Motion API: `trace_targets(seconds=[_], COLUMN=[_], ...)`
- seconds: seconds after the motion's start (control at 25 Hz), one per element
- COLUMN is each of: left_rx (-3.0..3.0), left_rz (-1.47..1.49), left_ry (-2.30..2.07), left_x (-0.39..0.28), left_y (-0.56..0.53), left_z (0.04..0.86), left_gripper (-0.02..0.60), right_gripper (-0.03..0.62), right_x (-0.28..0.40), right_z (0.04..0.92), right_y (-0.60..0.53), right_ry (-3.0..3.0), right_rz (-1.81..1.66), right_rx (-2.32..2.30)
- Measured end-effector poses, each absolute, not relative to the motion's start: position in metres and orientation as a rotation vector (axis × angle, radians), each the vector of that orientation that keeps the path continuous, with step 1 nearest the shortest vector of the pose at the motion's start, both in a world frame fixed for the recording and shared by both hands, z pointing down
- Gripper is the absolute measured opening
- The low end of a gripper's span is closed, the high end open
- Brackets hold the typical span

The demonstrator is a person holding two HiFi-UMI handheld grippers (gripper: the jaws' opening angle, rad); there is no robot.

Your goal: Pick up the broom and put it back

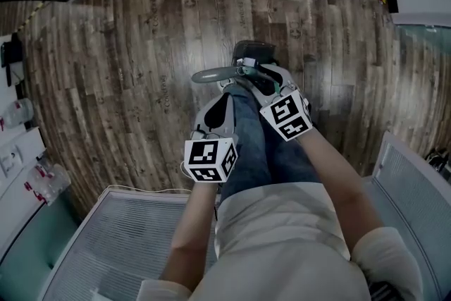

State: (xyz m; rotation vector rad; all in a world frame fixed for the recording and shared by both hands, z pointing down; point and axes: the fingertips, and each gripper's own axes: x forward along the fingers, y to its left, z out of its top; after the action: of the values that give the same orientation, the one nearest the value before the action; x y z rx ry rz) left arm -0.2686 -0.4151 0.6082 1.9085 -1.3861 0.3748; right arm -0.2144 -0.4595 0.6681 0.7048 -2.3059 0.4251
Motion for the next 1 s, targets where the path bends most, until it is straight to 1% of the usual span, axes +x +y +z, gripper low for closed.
trace_targets(seconds=[0.24, 0.56, 1.0], left_rx=[1.893, 1.890, 1.901], left_rz=[0.372, 0.371, 0.359], left_ry=[-1.377, -1.371, -1.367], left_x=[-0.271, -0.273, -0.264], left_y=[-0.413, -0.410, -0.406], left_z=[0.612, 0.613, 0.604], left_gripper=[0.006, 0.006, 0.006], right_gripper=[0.158, 0.112, 0.103], right_x=[-0.222, -0.223, -0.208], right_z=[0.676, 0.680, 0.672], right_y=[-0.462, -0.465, -0.461], right_ry=[-2.293, -2.274, -2.258], right_rz=[0.421, 0.409, 0.333], right_rx=[0.701, 0.718, 0.738])
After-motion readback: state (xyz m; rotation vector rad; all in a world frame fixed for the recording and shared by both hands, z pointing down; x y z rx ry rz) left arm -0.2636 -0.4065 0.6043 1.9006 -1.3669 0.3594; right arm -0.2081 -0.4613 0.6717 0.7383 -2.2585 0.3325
